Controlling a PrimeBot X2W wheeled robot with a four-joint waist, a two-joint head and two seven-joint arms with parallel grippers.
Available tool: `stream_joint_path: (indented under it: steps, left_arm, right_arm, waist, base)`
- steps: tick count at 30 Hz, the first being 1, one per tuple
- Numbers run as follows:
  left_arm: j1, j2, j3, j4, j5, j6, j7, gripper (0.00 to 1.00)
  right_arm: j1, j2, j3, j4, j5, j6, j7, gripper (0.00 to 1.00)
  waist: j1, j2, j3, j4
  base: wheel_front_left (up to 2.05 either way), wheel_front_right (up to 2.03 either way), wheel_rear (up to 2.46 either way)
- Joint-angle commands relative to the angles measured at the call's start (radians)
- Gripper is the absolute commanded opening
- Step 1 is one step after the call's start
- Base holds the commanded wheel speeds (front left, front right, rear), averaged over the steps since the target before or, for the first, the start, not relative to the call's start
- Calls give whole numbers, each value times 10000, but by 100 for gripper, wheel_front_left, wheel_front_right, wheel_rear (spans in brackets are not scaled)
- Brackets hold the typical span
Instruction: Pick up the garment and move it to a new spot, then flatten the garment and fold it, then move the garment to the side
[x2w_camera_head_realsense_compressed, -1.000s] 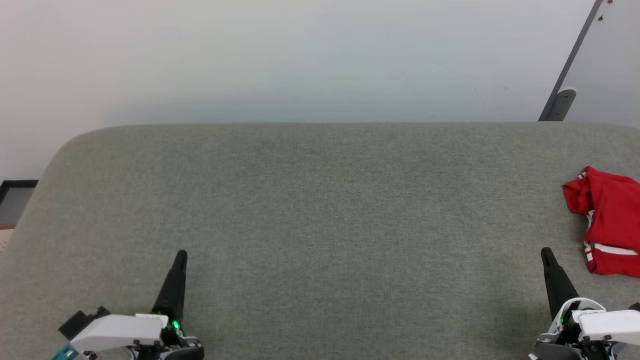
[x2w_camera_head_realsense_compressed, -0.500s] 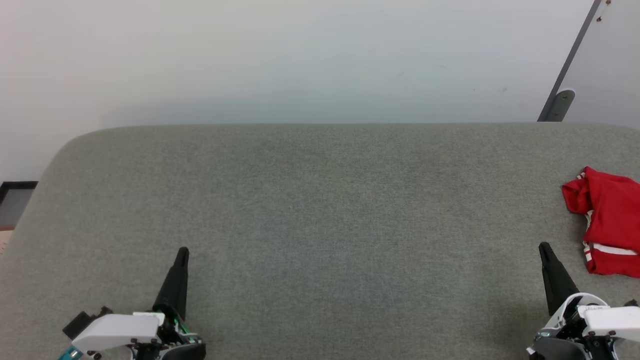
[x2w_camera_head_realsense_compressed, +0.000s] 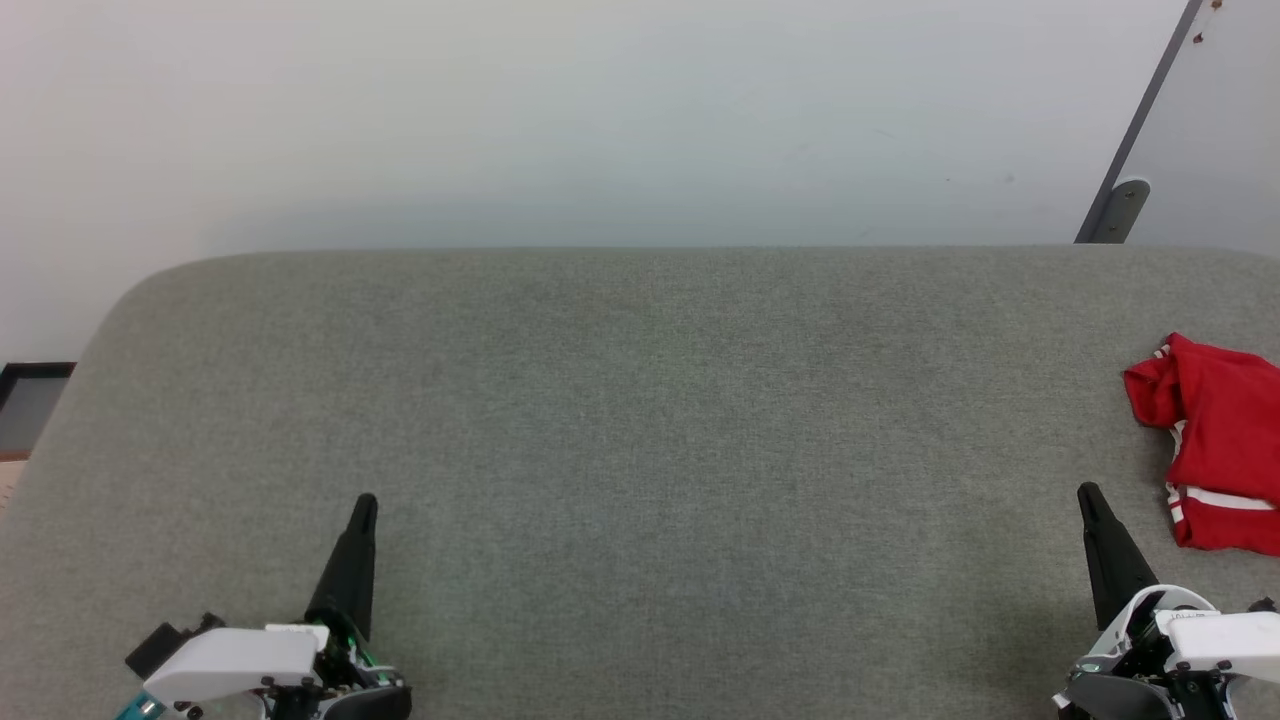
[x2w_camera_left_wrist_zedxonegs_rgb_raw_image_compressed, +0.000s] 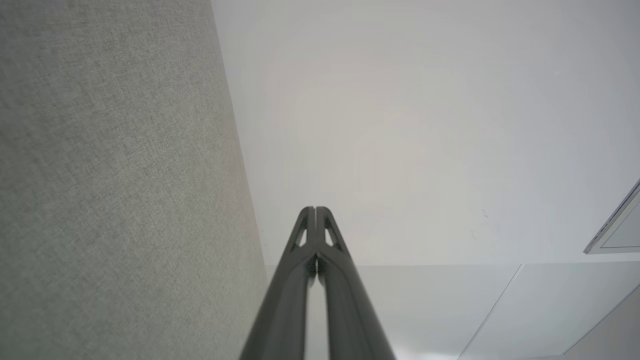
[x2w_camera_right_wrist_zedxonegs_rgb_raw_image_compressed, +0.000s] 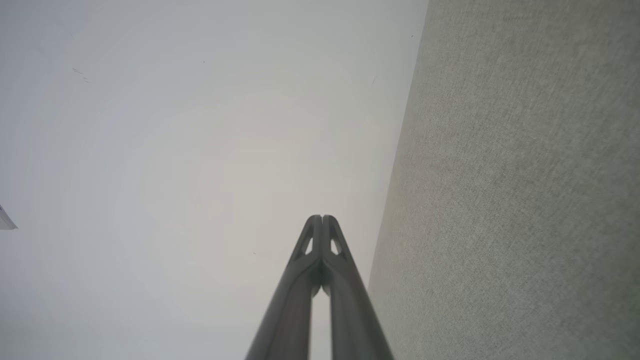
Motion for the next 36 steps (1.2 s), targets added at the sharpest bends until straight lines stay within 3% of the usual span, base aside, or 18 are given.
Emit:
stream_joint_path:
  steps: [1,36]
  left_arm:
    - [-86,-16,25,-18,-23,-4,16,0]
    - [-85,-21,34,-17,-9,-4,28,0]
  right_arm:
    - [-20,-23,31,1,35,-10,26,0]
    - [-20,-24,33,1,36,-10,24,0]
  waist:
    - [0,0,0,0]
    - [0,0,0,0]
  base:
    - [0,0,0]
    - [0,0,0]
